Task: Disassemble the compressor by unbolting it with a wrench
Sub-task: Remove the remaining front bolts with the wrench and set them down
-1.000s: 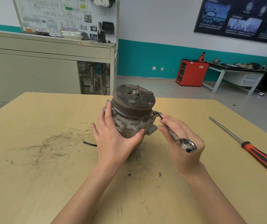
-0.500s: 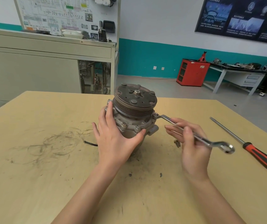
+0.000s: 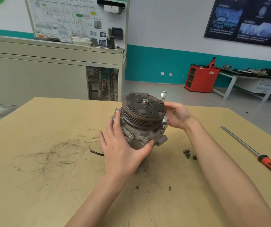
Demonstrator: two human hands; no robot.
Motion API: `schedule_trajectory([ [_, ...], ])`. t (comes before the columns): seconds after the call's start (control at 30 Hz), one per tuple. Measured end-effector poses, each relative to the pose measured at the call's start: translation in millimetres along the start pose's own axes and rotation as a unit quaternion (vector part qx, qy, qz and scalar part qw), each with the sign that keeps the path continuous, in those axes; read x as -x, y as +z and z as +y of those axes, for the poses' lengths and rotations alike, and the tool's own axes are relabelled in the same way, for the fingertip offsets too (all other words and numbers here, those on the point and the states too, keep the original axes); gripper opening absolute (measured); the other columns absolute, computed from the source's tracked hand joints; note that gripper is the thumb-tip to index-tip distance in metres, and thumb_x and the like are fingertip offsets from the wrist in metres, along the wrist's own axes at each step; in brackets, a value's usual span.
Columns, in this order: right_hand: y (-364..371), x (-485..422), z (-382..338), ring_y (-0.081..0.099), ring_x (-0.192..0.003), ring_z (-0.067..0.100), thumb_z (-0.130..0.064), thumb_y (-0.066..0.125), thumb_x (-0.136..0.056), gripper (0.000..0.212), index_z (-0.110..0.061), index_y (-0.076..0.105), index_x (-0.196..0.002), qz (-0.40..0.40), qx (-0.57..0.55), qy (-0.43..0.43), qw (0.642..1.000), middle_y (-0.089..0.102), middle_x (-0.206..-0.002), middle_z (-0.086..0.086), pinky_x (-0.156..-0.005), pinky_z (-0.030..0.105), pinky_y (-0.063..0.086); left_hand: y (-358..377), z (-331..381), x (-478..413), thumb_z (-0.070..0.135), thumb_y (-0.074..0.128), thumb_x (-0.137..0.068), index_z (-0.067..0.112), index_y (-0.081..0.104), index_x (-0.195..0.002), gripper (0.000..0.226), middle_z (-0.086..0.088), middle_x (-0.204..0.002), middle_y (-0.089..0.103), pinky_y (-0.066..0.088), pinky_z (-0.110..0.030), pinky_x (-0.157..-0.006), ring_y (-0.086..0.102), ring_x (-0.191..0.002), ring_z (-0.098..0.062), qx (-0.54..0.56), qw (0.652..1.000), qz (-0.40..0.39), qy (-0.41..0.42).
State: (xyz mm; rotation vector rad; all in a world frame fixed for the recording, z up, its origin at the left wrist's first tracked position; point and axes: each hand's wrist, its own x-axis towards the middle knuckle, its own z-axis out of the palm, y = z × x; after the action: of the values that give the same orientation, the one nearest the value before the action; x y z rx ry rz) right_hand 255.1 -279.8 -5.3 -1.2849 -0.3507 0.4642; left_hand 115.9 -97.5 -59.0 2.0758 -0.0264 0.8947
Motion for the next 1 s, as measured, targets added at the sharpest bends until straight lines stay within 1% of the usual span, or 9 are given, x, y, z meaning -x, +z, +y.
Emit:
schedule_trajectory([
  [0.1, 5, -9, 2, 0.064, -0.082, 0.016, -0.029, 0.053, -0.079, 0.028, -0.02, 0.078, -0.09, -0.022, 0.013, -0.001, 1.0, 0.073, -0.088, -0.001, -0.075, 0.026, 0.044, 1, -1, 0, 0.076, 0.052, -0.057, 0.019, 0.021, -0.152, 0.115, -0.003, -0.152, 0.03, 0.017, -0.057, -0.117, 0.023, -0.14, -0.013, -0.001, 1.0, 0.003, -0.001],
  [0.2, -1, 3, 0, 0.055, -0.061, 0.011, -0.026, 0.046, -0.09, 0.029, -0.013, 0.07, -0.078, 0.005, -0.096, -0.05, 0.994, 0.064, -0.073, 0.001, -0.066, 0.019, 0.033, 2, -1, 1, 0.076, 0.053, -0.058, 0.019, 0.021, -0.152, 0.115, -0.003, -0.152, 0.03, 0.019, -0.059, -0.116, 0.022, -0.139, -0.013, -0.004, 1.0, 0.003, 0.0],
  [0.3, 0, 33, -16, 0.059, -0.051, 0.008, -0.034, 0.048, -0.093, 0.033, -0.013, 0.06, -0.07, 0.127, -0.136, -0.148, 0.971, 0.061, -0.066, 0.001, -0.051, 0.017, 0.049, 2, -2, 2, 0.077, 0.053, -0.059, 0.02, 0.02, -0.152, 0.114, -0.003, -0.152, 0.029, 0.018, -0.059, -0.116, 0.023, -0.14, -0.014, -0.006, 1.0, -0.001, 0.0],
  [0.4, 14, 69, -21, 0.06, -0.051, 0.011, -0.034, 0.044, -0.099, 0.038, -0.011, 0.055, -0.07, 0.288, 0.005, -0.274, 0.918, 0.065, -0.067, 0.006, -0.047, 0.019, 0.046, 2, -1, 1, 0.077, 0.052, -0.059, 0.02, 0.019, -0.152, 0.114, -0.003, -0.153, 0.029, 0.019, -0.06, -0.115, 0.024, -0.14, -0.017, -0.006, 1.0, -0.004, -0.003],
  [0.5, 44, 98, -4, 0.068, -0.056, 0.019, -0.034, 0.048, -0.098, 0.034, -0.015, 0.061, -0.074, 0.369, 0.151, -0.392, 0.829, 0.071, -0.067, 0.001, -0.047, 0.02, 0.049, 2, -2, 1, 0.076, 0.053, -0.06, 0.019, 0.02, -0.152, 0.114, -0.004, -0.152, 0.03, 0.02, -0.06, -0.114, 0.025, -0.14, -0.018, -0.007, 1.0, -0.001, 0.0],
  [0.6, 73, 111, 21, 0.071, -0.073, 0.021, -0.029, 0.053, -0.097, 0.025, -0.017, 0.066, -0.08, 0.337, 0.276, -0.517, 0.737, 0.073, -0.082, -0.005, -0.064, 0.032, 0.057, 3, -2, 1, 0.076, 0.052, -0.06, 0.019, 0.019, -0.152, 0.114, -0.004, -0.152, 0.03, 0.019, -0.061, -0.115, 0.025, -0.14, -0.018, -0.012, 1.0, -0.001, 0.001],
  [0.73, 84, 115, 53, 0.069, -0.097, 0.028, -0.023, 0.053, -0.097, 0.037, 0.011, 0.068, -0.092, 0.261, 0.479, -0.557, 0.626, 0.067, -0.103, 0.023, -0.087, 0.034, 0.055, 2, -1, 1, 0.075, 0.052, -0.06, 0.016, 0.022, -0.152, 0.114, -0.006, -0.151, 0.032, 0.022, -0.062, -0.113, 0.03, -0.14, -0.021, -0.017, 1.0, 0.005, 0.002],
  [0.87, 85, 122, 69, 0.066, -0.102, 0.033, -0.021, 0.05, -0.099, 0.042, 0.016, 0.067, -0.088, 0.251, 0.54, -0.557, 0.58, 0.066, -0.104, 0.025, -0.094, 0.033, 0.052, 2, -1, 1, 0.075, 0.052, -0.06, 0.015, 0.023, -0.152, 0.113, -0.006, -0.151, 0.033, 0.021, -0.062, -0.113, 0.03, -0.139, -0.021, -0.015, 1.0, 0.005, 0.001],
  [1.0, 83, 125, 76, 0.065, -0.106, 0.03, -0.02, 0.048, -0.1, 0.04, 0.013, 0.066, -0.089, 0.255, 0.532, -0.56, 0.581, 0.067, -0.103, 0.022, -0.096, 0.033, 0.05, 2, 0, 1, 0.075, 0.052, -0.059, 0.015, 0.022, -0.152, 0.114, -0.007, -0.151, 0.032, 0.021, -0.06, -0.113, 0.03, -0.141, -0.022, -0.014, 1.0, -0.001, 0.0],
])
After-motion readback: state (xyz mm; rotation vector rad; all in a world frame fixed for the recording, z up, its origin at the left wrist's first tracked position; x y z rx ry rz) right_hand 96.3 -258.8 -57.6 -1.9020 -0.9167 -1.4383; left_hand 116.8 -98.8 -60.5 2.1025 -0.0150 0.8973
